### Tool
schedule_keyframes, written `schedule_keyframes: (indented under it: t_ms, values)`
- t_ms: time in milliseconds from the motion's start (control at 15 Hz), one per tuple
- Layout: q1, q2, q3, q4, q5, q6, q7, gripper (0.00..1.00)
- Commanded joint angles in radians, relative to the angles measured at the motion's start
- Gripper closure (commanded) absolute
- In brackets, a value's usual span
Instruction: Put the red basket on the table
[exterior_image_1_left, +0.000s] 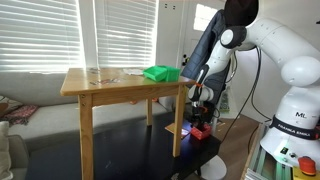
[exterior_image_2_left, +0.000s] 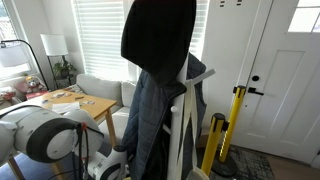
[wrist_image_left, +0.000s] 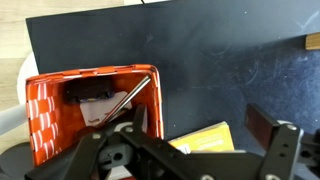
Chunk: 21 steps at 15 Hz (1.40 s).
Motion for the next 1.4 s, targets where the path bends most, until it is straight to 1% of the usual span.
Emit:
schedule_keyframes:
  t_ms: [0,200,533,600,733,933,1333]
  values:
    - [0.002,0.087,0.006,0.069,0.034,0.052,0.014,0.00]
    - [-0.011,0.133,0.020,0.103,0.034,0.111,0.004,0.00]
    - [-0.001,0.195,0.008,0.158,0.020,0.202,0.026,0.01]
    - [0.006,0.202,0.002,0.164,0.017,0.211,0.032,0.22]
    - [0.025,0.209,-0.017,0.168,0.015,0.225,0.053,0.31]
    - [0.045,0.202,-0.038,0.152,0.019,0.213,0.087,0.55]
    - [0.119,0.182,-0.090,0.096,0.023,0.233,0.172,0.95]
